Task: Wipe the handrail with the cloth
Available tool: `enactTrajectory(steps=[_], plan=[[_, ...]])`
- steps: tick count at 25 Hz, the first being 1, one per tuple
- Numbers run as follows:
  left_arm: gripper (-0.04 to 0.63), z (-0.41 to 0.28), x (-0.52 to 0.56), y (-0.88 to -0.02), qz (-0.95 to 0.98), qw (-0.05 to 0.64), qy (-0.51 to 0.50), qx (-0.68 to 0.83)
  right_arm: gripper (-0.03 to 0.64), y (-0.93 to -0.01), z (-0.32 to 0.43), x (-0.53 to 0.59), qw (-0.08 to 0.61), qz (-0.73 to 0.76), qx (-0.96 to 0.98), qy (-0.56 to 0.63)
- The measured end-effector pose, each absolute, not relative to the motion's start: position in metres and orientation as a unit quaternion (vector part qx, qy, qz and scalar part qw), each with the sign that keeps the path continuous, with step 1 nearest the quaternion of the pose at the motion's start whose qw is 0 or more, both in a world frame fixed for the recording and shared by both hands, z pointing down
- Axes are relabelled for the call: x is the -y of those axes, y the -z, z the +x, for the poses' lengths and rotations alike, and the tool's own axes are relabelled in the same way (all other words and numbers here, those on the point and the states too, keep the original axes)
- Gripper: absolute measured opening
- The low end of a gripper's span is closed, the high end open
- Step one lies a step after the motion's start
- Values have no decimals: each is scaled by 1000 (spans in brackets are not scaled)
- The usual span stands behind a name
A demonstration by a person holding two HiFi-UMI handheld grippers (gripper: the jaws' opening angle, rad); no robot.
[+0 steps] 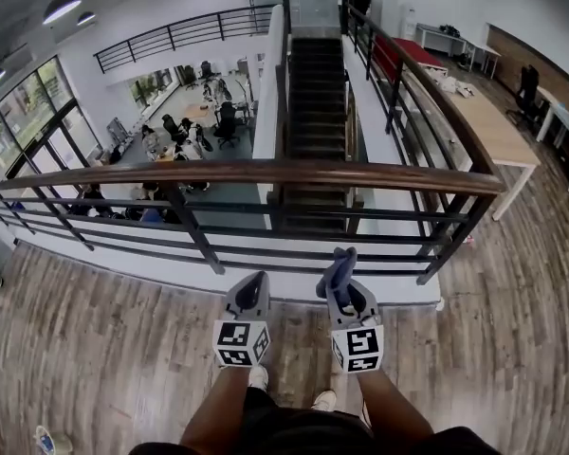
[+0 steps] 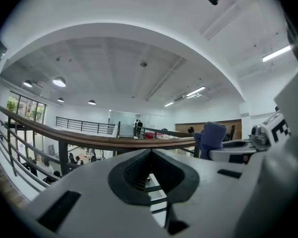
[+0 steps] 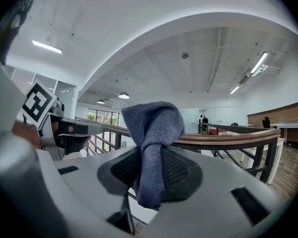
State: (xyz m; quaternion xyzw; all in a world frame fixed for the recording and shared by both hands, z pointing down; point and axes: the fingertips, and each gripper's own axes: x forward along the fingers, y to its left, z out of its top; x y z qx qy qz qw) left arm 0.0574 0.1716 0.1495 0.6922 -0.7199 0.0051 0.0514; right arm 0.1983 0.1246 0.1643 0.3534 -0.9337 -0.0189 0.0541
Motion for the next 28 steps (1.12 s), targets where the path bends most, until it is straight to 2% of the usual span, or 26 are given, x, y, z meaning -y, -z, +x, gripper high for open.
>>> enactTrajectory(steps=[14, 28], plan=[[3, -2, -163, -148, 710, 54, -8, 702, 104, -158, 129, -123, 65, 373, 925, 17], [3, -12, -172, -149, 717, 50, -16, 695, 104, -157, 105, -129, 62, 373, 925, 21]])
